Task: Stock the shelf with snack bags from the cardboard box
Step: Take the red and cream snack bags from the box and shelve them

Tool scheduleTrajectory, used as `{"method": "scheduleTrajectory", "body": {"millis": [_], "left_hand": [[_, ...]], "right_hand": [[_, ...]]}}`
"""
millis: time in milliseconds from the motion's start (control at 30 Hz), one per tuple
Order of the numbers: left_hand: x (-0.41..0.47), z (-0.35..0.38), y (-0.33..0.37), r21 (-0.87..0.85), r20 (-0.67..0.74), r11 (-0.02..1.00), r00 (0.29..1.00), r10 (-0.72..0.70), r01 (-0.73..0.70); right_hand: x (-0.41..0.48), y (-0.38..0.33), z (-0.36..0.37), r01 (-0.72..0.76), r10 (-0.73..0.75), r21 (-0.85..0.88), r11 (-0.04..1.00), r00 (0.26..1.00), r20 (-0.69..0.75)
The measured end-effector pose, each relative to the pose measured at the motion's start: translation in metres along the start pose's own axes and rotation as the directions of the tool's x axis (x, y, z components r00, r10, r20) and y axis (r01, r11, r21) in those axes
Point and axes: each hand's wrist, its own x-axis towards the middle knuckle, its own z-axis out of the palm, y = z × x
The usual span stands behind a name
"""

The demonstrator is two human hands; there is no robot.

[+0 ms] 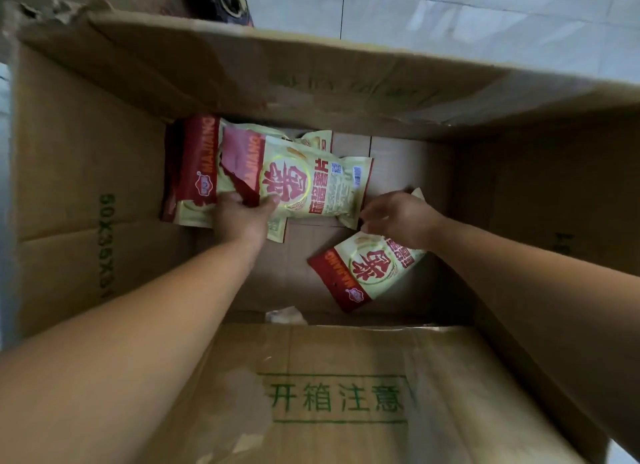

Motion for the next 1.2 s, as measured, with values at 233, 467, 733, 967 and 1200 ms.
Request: {"method": "scheduleTrajectory", "body": {"millis": [233,467,733,967,1200], "left_hand": [[0.001,0.007,-0.019,-0.045,0.015,0.999,1.0,0.003,-0.003],[-0.001,-0.001,-0.025,-0.188,0.065,0.981,0.997,-0.041,0.052],[-0.011,-0.019,-0.01,-0.142,0.06,0.984,0.992,0.113,-0.104],[-0.037,-0.054,0.013,-0.012,0.1,0.944,0.939,0.329,-0.33],[-0.068,-0.108,0.05,0.105,0.205,0.872,0.868,0.452,-0.479]], "right_hand": [[0.021,0.005,0.012,0.081,-0.079,-0.442,0.893,0.997,0.024],[0.016,0.009,0.033,0.078,-0.062,-0.583,0.809,0.997,0.047],[-0.001,0.011,0.022,0.078,-0.083,-0.392,0.916,0.997,0.004],[-0.052,-0.004,-0.006,-0.031,0.061,0.392,0.919,0.996,-0.064],[-0.122,-0.032,-0.025,0.097,0.077,0.685,0.723,0.973,-0.219]]}}
